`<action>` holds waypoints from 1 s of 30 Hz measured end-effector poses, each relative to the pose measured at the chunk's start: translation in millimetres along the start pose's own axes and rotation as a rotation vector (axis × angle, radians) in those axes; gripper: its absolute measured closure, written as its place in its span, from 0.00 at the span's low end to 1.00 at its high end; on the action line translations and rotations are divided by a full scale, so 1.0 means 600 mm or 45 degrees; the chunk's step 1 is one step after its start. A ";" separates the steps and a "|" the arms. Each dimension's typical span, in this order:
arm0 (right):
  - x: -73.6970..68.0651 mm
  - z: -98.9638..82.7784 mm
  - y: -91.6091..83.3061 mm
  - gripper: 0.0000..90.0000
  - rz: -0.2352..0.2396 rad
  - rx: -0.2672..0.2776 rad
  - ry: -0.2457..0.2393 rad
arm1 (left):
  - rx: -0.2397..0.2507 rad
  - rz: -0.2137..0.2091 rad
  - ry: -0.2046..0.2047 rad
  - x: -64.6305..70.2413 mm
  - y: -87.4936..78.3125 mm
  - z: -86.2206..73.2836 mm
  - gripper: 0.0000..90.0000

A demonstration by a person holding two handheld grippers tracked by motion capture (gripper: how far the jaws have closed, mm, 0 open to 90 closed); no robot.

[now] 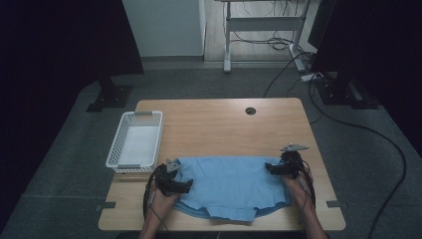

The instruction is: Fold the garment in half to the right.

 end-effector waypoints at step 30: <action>-0.178 0.037 0.009 0.07 0.173 0.040 -0.255 | 0.056 -0.035 0.033 0.004 -0.006 -0.001 0.19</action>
Point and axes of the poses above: each handheld gripper's, and its own axes: y roughly forward along the jaws, z roughly out of its top, x roughly to its right, the point moved 3 cm from there along y, roughly forward along the jaws, and after that the axes turned 4 degrees about -x, right-handed, at the moved point
